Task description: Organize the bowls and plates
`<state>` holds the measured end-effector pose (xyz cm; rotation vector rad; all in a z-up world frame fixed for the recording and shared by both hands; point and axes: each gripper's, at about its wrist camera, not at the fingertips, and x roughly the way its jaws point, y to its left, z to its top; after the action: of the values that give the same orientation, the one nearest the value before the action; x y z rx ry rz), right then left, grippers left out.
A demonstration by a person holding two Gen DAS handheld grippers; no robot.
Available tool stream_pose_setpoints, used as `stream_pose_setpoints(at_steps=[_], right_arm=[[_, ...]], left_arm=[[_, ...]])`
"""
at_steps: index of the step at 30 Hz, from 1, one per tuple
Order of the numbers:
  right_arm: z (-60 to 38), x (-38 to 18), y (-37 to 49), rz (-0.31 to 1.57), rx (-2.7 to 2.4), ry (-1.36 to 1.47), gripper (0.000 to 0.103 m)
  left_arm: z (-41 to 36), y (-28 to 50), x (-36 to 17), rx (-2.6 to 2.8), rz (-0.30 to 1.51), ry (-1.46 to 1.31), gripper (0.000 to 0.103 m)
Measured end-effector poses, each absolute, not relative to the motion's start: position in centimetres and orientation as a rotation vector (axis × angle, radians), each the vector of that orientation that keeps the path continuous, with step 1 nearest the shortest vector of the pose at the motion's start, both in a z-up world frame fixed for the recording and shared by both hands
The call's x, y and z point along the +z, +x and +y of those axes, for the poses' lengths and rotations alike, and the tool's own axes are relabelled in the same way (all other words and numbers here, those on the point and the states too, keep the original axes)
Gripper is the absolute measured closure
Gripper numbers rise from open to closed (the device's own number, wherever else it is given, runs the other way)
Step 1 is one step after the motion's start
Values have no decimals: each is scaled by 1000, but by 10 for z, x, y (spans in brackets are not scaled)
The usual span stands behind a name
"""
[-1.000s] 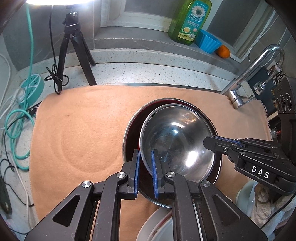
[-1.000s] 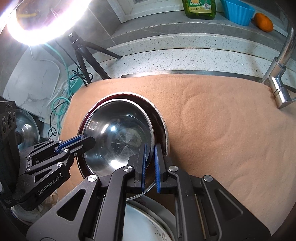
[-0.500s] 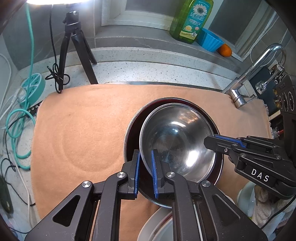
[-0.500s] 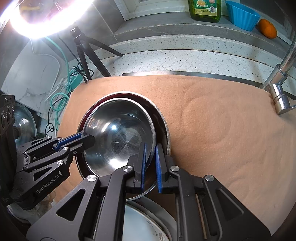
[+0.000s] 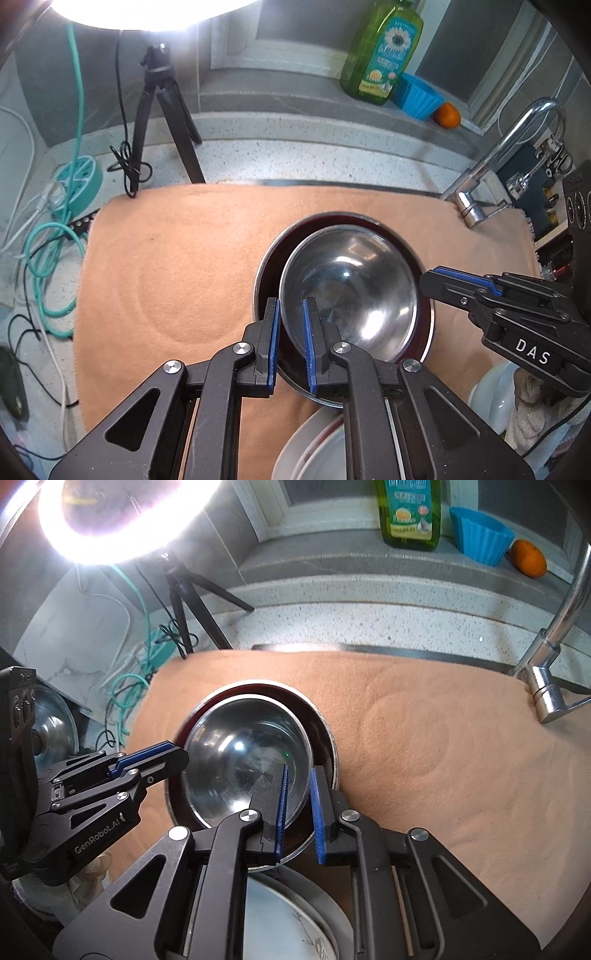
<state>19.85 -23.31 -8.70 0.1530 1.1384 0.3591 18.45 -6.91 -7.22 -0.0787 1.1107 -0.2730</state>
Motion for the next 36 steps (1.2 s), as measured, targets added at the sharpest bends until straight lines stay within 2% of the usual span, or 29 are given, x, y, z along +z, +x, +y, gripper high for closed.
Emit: stream_pose_setpoints(at_steps=[1, 3, 5, 15, 24, 26, 28, 36], right_arm=[[-235, -82, 195, 1121, 359, 151, 69], [-239, -72, 188, 1087, 358, 143, 59], [-241, -66, 181, 1065, 360, 136, 59], [-295, -43, 126, 947, 306, 212, 59], [-359, -38, 73, 886, 205, 266, 59], [-372, -39, 65, 898, 166, 257, 54], [-383, -43, 56, 916, 125, 243, 40], [-415, -63, 30, 951, 75, 232, 37]], left_arm=[[-69, 183, -70, -275, 1105, -81, 92], [-71, 178, -63, -283, 1087, -79, 88], [-74, 172, -57, -288, 1064, -65, 83], [-82, 122, -44, -291, 956, -9, 83], [-78, 85, -62, -232, 977, -109, 83], [-82, 78, -64, -190, 980, -81, 83], [-90, 69, -62, -144, 964, -27, 83], [-124, 49, -64, -172, 987, 9, 78]])
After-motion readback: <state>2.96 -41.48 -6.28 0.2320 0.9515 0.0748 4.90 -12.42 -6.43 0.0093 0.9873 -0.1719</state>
